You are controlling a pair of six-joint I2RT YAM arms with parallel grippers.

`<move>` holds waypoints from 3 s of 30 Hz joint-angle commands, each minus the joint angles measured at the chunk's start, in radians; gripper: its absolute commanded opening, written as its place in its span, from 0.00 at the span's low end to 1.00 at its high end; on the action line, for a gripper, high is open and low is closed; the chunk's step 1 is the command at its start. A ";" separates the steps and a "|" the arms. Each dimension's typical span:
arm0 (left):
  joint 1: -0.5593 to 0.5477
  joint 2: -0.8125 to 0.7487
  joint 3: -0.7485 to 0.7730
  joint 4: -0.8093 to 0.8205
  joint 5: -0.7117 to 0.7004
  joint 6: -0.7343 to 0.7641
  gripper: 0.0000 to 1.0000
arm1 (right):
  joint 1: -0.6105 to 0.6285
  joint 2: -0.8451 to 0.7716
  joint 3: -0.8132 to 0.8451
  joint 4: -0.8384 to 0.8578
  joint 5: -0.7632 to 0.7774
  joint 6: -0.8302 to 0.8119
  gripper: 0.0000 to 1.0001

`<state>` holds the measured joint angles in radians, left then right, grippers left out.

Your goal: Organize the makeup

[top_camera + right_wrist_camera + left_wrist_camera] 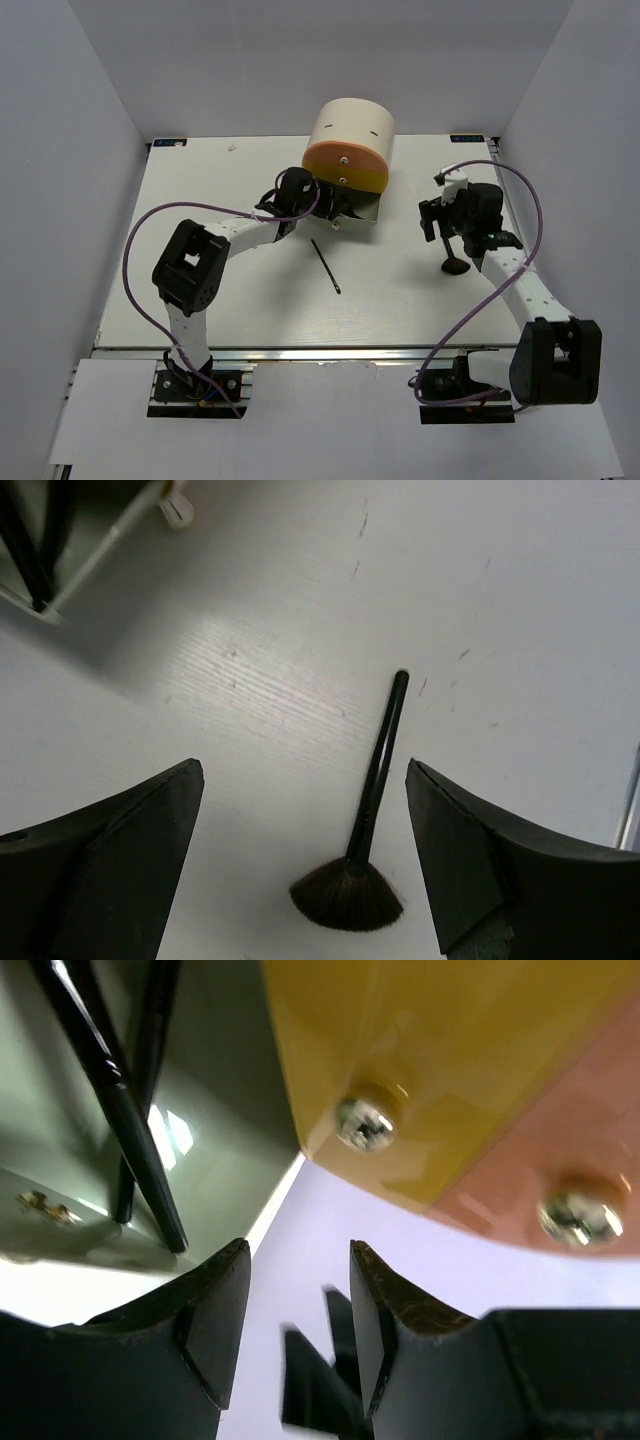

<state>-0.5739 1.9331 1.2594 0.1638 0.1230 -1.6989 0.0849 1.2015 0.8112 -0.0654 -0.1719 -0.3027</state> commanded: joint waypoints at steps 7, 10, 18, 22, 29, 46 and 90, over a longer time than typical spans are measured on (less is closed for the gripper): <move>-0.006 -0.282 0.054 -0.234 -0.046 0.448 0.66 | -0.023 0.226 0.077 -0.094 0.167 0.016 0.83; -0.004 -0.422 -0.035 -0.256 -0.140 0.594 0.88 | -0.034 0.302 0.118 -0.105 0.167 0.025 0.81; 0.002 -0.695 -0.244 -0.244 -0.299 0.752 0.98 | -0.057 0.464 0.201 -0.112 0.212 -0.012 0.66; 0.020 -0.784 -0.317 -0.271 -0.338 0.736 0.98 | -0.074 0.529 0.238 -0.151 0.195 -0.035 0.59; 0.058 -0.835 -0.416 -0.305 -0.310 0.670 0.98 | -0.103 0.570 0.224 -0.155 0.181 -0.065 0.52; 0.066 -0.770 -0.463 -0.334 -0.286 0.653 0.98 | -0.183 0.600 0.224 -0.298 -0.027 -0.119 0.00; 0.065 -0.384 -0.445 -0.285 -0.014 0.493 0.86 | 0.470 0.718 0.836 -0.326 -0.043 -0.503 0.46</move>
<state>-0.5121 1.5669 0.7918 -0.1078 0.0975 -1.2167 0.5560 1.9419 1.6390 -0.4103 -0.2417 -0.8398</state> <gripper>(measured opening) 0.864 0.441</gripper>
